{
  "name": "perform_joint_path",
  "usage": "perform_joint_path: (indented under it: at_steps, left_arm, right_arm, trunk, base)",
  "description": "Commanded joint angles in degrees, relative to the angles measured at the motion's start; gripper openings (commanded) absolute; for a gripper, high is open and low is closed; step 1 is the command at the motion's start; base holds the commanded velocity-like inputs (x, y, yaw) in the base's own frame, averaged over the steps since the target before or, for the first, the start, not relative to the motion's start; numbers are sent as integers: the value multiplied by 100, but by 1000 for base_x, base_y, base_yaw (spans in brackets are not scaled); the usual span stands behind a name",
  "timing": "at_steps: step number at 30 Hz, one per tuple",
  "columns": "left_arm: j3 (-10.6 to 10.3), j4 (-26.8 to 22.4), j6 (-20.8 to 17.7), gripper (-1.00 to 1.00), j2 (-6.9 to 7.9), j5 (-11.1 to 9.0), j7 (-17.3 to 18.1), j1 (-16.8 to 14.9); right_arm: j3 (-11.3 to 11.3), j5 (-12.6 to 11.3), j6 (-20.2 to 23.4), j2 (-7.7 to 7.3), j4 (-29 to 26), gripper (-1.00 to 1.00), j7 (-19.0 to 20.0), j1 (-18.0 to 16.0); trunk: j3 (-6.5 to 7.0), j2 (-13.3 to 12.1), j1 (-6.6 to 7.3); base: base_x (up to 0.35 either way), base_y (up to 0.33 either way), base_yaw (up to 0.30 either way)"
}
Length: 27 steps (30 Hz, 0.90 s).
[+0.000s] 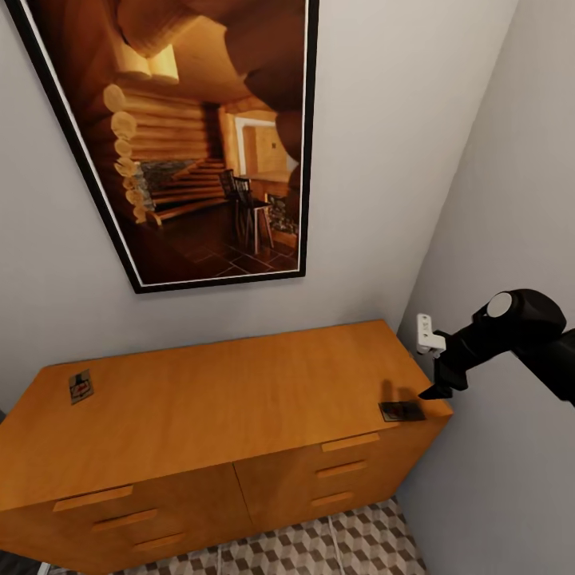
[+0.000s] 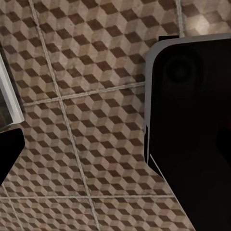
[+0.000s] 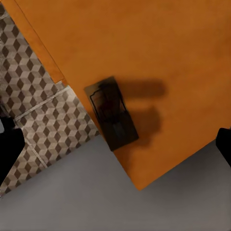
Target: Take the four mousetraps from the cabinet in the bathroom and place them on the bathroom floor. Make sure all four end up on the same floor surface, and ensure that at least two of them are either under or directly next to the same bathroom sink.
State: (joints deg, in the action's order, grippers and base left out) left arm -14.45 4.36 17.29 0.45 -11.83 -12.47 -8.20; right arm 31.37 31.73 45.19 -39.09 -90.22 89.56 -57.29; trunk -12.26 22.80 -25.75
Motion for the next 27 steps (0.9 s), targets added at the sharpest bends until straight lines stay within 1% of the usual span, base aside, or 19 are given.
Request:
perform_joint_path:
  at_steps: [1, 8, 21, 27]
  left_arm:
    - [-49, 21, 37, 100, -3, -47, -2, -8]
    - [-49, 21, 37, 100, -5, -47, -2, -7]
    - [-49, 21, 37, 100, -7, -47, -2, -6]
    - [-49, 21, 37, 100, -9, -47, -2, -6]
  right_arm:
    - [45, 44, 62, -3, -6, 100, 44, -11]
    - [236, 44, 67, -1, -5, 100, 44, -11]
    - [297, 44, 69, 17, -4, 100, 44, -11]
    - [382, 44, 69, 22, -4, 100, 44, -11]
  trunk:
    - [-12, 12, -3]
    - [-12, 12, -3]
    - [-12, 12, -3]
    - [-12, 12, -3]
  base:
    - [0, 0, 0]
    - [0, 0, 0]
    - [0, 0, 0]
    - [0, 0, 0]
